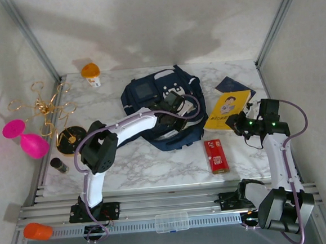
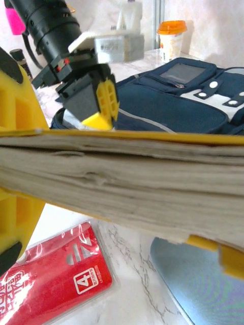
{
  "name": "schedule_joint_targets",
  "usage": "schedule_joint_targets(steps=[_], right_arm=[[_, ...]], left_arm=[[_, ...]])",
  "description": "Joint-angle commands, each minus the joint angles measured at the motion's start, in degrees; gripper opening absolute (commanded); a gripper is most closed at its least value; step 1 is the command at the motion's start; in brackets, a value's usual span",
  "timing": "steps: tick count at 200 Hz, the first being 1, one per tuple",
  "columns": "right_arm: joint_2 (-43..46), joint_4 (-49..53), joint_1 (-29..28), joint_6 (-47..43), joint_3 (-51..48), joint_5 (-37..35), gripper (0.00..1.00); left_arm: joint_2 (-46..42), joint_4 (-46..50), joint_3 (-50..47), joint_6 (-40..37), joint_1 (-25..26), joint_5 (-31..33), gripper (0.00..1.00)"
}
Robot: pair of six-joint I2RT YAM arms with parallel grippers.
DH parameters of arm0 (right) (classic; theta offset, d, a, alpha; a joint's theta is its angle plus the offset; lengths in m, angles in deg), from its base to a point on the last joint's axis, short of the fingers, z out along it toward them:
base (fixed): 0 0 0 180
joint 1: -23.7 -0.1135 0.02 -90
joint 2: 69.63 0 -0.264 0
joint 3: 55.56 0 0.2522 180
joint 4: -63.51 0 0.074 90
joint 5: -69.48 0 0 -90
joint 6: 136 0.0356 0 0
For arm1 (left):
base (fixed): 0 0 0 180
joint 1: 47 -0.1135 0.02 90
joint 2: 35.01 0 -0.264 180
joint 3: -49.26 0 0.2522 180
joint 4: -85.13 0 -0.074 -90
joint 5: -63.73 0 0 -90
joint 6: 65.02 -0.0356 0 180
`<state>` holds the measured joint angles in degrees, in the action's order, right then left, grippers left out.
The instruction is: Pack books, pencil case, and school supplies into a backpack
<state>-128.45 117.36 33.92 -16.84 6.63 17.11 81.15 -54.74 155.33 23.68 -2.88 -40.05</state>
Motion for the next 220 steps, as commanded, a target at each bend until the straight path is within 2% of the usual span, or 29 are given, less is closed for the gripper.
schedule_joint_targets(steps=[1, 40, 70, 82, 100, 136, 165, 178, 199, 220], right_arm=[[-0.2, 0.0, -3.4, -2.2, 2.4, 3.4, 0.00], [-1.0, -5.9, -14.4, 5.0, 0.1, 3.8, 0.00], [-4.3, -24.3, -27.6, 16.8, -4.7, 4.9, 0.00], [-7.9, -33.4, -31.1, 19.1, -5.6, 5.7, 0.00], [-16.1, -40.2, -34.2, 18.5, -2.6, 4.7, 0.00], [-36.1, -46.5, -35.8, 15.7, 9.2, 5.3, 0.01], [-49.7, -43.7, -35.5, 12.0, 19.5, 3.6, 0.14], [-52.6, -41.3, -35.3, 10.5, 22.8, 1.1, 0.27], [-52.5, -33.8, -35.1, 8.4, 25.0, -6.4, 0.47], [-47.6, -31.0, -36.4, 7.6, 21.0, -11.9, 0.66]], left_arm=[[-8.3, -0.4, 4.0, 0.2, -0.9, 11.7, 0.00], [-14.6, -3.5, 6.5, 0.6, -0.9, 23.9, 0.00], [-16.8, -7.3, 6.8, 0.9, -0.8, 25.9, 0.00], [-17.5, -8.3, 6.5, 0.9, -0.7, 25.4, 0.00], [-18.2, -9.0, 6.3, 1.1, -0.7, 26.0, 0.00], [-20.4, -8.1, 4.1, 1.3, -0.4, 28.1, 0.00], [-25.0, -10.9, -2.3, 2.7, -0.2, 32.3, 0.00], [-25.6, -11.1, -3.4, 2.5, -0.3, 32.9, 0.00], [-25.6, -10.4, -3.4, 3.5, -0.4, 35.6, 0.00], [-25.8, -11.2, -3.7, 4.0, -0.4, 34.5, 0.00]])
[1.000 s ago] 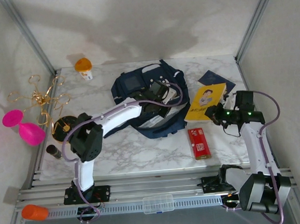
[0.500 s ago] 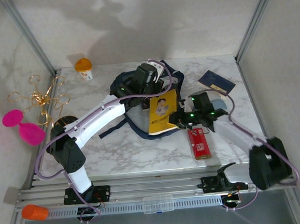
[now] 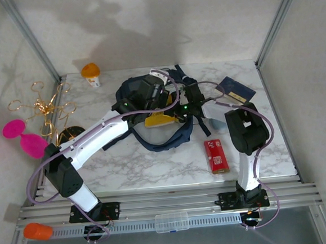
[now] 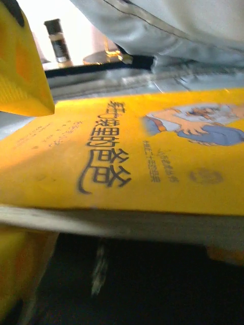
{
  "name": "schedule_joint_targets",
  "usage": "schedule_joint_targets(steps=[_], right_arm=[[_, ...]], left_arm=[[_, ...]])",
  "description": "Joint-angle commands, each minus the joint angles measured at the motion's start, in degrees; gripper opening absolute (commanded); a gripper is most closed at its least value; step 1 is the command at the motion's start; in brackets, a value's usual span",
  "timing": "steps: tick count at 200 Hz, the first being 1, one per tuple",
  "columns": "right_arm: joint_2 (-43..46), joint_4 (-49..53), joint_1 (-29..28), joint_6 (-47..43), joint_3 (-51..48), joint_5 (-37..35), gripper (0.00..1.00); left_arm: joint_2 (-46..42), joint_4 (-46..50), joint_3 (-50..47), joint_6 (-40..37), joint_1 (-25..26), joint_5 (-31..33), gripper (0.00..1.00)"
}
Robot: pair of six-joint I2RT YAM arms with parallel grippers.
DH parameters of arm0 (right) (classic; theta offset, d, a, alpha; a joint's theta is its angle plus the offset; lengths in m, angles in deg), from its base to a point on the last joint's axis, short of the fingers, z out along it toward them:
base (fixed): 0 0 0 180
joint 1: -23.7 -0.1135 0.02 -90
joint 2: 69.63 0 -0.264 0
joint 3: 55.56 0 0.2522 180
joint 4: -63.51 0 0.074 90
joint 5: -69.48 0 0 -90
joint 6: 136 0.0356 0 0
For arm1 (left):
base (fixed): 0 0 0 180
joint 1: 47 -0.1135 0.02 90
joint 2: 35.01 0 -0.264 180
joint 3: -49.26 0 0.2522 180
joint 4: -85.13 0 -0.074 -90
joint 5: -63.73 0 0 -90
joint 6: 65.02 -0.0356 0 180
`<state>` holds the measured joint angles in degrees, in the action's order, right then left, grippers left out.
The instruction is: Pack books, pencil case, and school supplies into a backpack
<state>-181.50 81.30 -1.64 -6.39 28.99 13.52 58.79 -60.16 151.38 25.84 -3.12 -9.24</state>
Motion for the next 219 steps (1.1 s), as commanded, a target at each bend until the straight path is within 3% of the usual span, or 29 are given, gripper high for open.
schedule_joint_targets(steps=[1, 25, 43, 66, 124, 160, 194, 219], right_arm=[[5.7, 5.1, -0.9, -2.8, -1.7, -8.5, 0.66], [13.0, 5.3, -3.8, -0.6, -9.4, -15.6, 0.67], [15.2, 3.7, -7.6, 1.4, -12.9, -17.9, 0.58], [12.3, 2.0, -11.7, 3.0, -12.6, -19.0, 0.40], [1.9, -6.1, -12.8, 2.9, -5.6, -26.8, 0.19], [1.3, -8.4, -11.2, 1.6, -3.2, -34.2, 0.13], [7.5, -12.8, -12.8, -2.5, -8.9, -30.8, 0.14], [17.6, -14.3, -12.8, -4.7, -17.0, -27.0, 0.23]], left_arm=[[-3.4, -5.9, 0.2, 1.9, -0.2, 3.5, 0.00], [-3.3, -7.3, -0.2, 2.9, -0.2, 1.7, 0.00], [-2.8, -7.7, -0.3, 3.5, -0.2, 0.9, 0.00], [-1.8, -7.6, 0.3, 3.8, -0.2, -0.1, 0.00], [-1.6, -5.8, 0.9, 4.6, 0.0, -0.2, 0.00], [-2.9, -6.2, -1.0, 4.5, 0.0, -0.1, 0.00], [-2.4, -6.2, -1.6, 4.1, -0.1, 2.3, 0.00], [-2.3, -5.8, -2.4, 4.4, 0.0, -0.2, 0.01]])
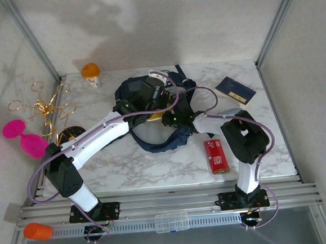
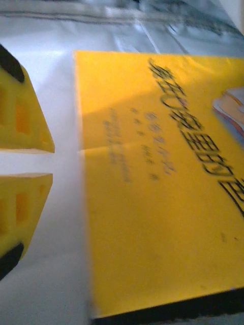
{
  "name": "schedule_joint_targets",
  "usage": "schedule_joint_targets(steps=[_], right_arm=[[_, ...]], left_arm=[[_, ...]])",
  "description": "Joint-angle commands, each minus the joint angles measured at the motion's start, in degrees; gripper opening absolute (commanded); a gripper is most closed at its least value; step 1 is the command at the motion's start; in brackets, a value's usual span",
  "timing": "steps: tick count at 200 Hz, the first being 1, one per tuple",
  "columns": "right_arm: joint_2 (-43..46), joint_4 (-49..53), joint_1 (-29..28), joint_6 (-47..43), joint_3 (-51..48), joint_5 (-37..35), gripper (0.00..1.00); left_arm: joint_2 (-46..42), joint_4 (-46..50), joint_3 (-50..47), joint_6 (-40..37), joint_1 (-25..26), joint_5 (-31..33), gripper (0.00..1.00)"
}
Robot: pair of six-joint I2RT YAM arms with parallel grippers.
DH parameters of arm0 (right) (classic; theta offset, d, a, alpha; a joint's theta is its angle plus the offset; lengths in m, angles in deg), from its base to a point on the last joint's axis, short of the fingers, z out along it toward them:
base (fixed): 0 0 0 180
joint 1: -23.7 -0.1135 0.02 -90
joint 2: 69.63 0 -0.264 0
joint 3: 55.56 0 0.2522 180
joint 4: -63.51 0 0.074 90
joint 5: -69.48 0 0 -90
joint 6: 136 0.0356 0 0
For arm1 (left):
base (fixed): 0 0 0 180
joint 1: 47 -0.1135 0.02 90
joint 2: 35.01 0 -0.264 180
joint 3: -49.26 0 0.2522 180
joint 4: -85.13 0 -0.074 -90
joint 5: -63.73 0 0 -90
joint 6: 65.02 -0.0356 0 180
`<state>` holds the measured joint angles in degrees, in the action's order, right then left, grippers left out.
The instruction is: Pack books, pencil case, and school supplies into a backpack
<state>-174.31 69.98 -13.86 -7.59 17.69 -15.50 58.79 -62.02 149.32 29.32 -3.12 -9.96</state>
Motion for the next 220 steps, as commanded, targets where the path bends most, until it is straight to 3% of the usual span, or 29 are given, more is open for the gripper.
schedule_joint_targets(steps=[1, 17, 43, 67, 84, 107, 139, 179, 220], right_arm=[[11.0, -2.7, -0.6, -3.4, -6.1, 1.9, 0.23], [19.8, 0.6, 0.1, -3.6, -10.3, -0.3, 0.31], [30.7, 12.7, 4.9, -1.1, -11.6, -3.0, 0.35], [38.5, 21.3, 14.0, 0.8, -11.8, -2.1, 0.42], [40.5, 24.7, 23.9, -0.7, -10.4, 2.4, 0.49], [36.3, 27.4, 36.3, -3.1, -5.1, 4.4, 0.55], [25.9, 24.8, 47.0, 0.0, -0.7, 3.4, 0.64], [14.6, 23.5, 51.6, 0.7, 5.6, -1.8, 0.73], [3.1, 23.2, 54.1, -1.9, 12.3, 1.8, 0.75]], left_arm=[[-2.3, -4.0, -0.4, 1.0, 0.0, 0.4, 0.01], [-2.8, -3.9, -2.2, 1.7, 0.1, -2.0, 0.07], [-3.3, -3.7, -6.2, 5.5, 0.2, -5.4, 0.12], [-4.3, -5.8, -11.5, 9.6, 0.8, -16.4, 0.25], [-6.8, -11.3, -17.0, 12.6, 1.0, -24.2, 0.38], [-8.2, -14.3, -19.2, 18.2, 1.0, -24.7, 0.48], [-4.6, -17.9, -17.0, 25.6, 1.2, -26.3, 0.56], [0.1, -21.0, -15.8, 30.6, 1.8, -27.4, 0.59], [4.3, -22.4, -14.6, 31.6, 2.2, -28.5, 0.60]])
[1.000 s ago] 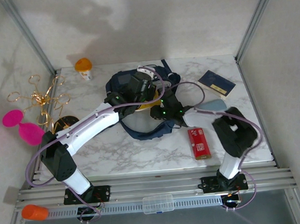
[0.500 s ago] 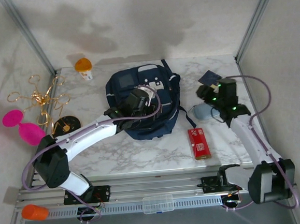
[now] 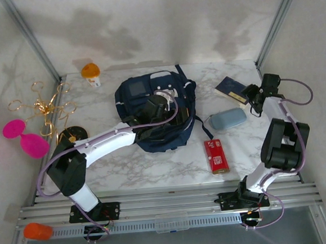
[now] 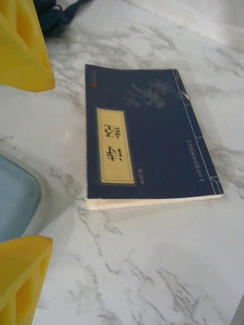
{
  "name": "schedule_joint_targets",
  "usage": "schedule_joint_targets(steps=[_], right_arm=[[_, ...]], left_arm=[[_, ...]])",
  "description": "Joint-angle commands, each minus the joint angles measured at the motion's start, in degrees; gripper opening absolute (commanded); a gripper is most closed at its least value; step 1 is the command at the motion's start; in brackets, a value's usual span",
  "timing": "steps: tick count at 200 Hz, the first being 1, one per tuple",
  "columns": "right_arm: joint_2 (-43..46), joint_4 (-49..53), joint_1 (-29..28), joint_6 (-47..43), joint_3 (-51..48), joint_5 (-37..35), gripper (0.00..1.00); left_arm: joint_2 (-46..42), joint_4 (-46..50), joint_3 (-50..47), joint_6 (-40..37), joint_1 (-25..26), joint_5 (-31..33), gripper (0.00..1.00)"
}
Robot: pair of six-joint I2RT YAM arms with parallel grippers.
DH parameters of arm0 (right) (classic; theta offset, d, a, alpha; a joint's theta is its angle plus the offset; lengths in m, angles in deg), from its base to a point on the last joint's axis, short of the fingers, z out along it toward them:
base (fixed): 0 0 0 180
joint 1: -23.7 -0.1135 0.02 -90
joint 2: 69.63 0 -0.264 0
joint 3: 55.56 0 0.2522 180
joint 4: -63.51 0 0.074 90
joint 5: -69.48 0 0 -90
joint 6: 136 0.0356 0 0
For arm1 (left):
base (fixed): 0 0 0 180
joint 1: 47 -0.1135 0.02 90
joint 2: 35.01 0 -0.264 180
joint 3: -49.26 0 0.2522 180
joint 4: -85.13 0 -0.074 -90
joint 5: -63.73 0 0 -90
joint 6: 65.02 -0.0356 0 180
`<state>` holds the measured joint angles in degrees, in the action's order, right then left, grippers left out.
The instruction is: Pack books, pencil case, and school supplies into a backpack
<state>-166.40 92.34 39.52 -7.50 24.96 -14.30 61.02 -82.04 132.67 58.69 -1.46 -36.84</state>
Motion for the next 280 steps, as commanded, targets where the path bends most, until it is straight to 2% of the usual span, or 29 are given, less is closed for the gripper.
schedule_joint_targets(steps=[1, 22, 61, 154, 202, 280], right_arm=[[-5.2, 1.2, 0.7, -2.0, 5.3, 0.5, 0.75], [-10.9, 4.5, 1.2, -3.0, 10.0, 0.6, 0.75], [-16.4, 4.5, 1.3, -4.0, 13.4, 1.7, 0.71], [-22.4, 4.9, -0.3, -6.6, 15.6, -0.1, 0.62], [-22.1, 4.1, -0.3, -6.8, 15.9, 0.8, 0.46], [-20.0, -0.1, 0.1, -6.6, 15.8, 7.8, 0.15]], left_arm=[[2.1, -2.4, 2.1, 2.2, 0.5, -1.7, 0.61], [4.6, -2.4, 3.3, 2.4, 0.5, -2.5, 0.62], [8.2, -0.1, 6.4, 1.3, 0.5, -3.4, 0.62], [11.9, 1.8, 9.1, 1.3, 0.5, -2.4, 0.64], [13.1, 3.9, 10.8, 1.2, 0.3, -2.4, 0.65], [14.0, 4.2, 11.6, 1.6, 0.3, -3.0, 0.66]])
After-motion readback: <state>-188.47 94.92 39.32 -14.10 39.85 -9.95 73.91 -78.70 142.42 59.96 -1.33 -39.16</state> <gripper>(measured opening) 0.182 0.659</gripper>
